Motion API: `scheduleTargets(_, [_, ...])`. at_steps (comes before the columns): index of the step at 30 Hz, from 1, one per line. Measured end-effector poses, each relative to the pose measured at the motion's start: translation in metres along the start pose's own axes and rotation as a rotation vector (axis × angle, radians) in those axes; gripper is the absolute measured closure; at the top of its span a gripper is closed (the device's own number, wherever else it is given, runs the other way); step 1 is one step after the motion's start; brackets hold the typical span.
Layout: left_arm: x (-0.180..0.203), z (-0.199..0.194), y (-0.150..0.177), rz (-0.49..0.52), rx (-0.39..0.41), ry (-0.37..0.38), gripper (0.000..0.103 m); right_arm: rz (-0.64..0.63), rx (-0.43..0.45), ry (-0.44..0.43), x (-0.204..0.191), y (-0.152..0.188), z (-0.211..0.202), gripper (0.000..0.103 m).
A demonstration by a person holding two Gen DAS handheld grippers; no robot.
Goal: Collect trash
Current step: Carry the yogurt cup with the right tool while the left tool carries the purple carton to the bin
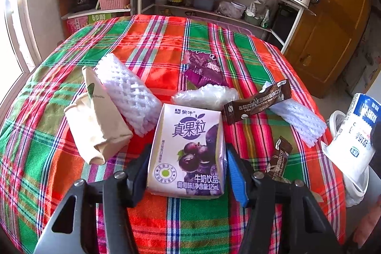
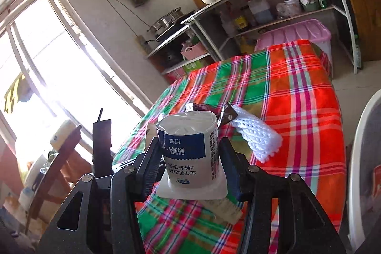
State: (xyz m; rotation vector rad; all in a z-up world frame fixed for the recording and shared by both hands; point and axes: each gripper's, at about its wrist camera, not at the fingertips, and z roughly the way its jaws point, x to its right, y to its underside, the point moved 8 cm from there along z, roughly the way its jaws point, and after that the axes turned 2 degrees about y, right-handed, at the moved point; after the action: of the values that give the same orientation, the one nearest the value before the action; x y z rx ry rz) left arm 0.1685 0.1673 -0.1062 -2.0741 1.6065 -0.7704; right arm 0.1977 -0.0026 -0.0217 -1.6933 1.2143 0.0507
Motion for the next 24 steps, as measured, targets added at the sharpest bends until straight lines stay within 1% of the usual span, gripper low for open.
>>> scheduleTargets(1, [0.001, -0.001, 0.0, 0.004, 0.005, -0.002, 0.043, -0.011, 0.006, 0.022, 0.001, -0.001, -0.001, 0.053])
scheduleTargets(3, [0.003, -0.004, 0.0, 0.006, 0.019, 0.01, 0.043, 0.0, 0.008, 0.009, 0.001, -0.001, -0.002, 0.053])
scheduleTargets(6, [0.004, -0.01, 0.0, 0.005, 0.036, 0.011, 0.043, -0.003, 0.034, 0.027, 0.001, -0.001, -0.009, 0.053])
scheduleTargets(8, [0.006, -0.017, -0.001, 0.01, 0.055, 0.011, 0.043, 0.005, 0.036, 0.012, 0.001, 0.002, -0.015, 0.053])
scheduleTargets(11, [0.01, -0.028, -0.001, 0.02, 0.072, 0.022, 0.043, -0.025, 0.05, 0.057, -0.001, 0.007, -0.02, 0.053])
scheduleTargets(13, [0.015, -0.035, 0.0, 0.027, 0.079, 0.032, 0.043, -0.037, 0.053, 0.063, -0.003, 0.009, -0.024, 0.053])
scheduleTargets(18, [0.033, -0.056, -0.001, 0.05, 0.101, 0.077, 0.043, -0.034, 0.084, 0.077, -0.002, 0.008, -0.038, 0.053])
scheduleTargets(24, [0.066, -0.078, -0.003, 0.102, 0.136, 0.118, 0.043, -0.013, 0.134, 0.109, 0.008, 0.003, -0.069, 0.053])
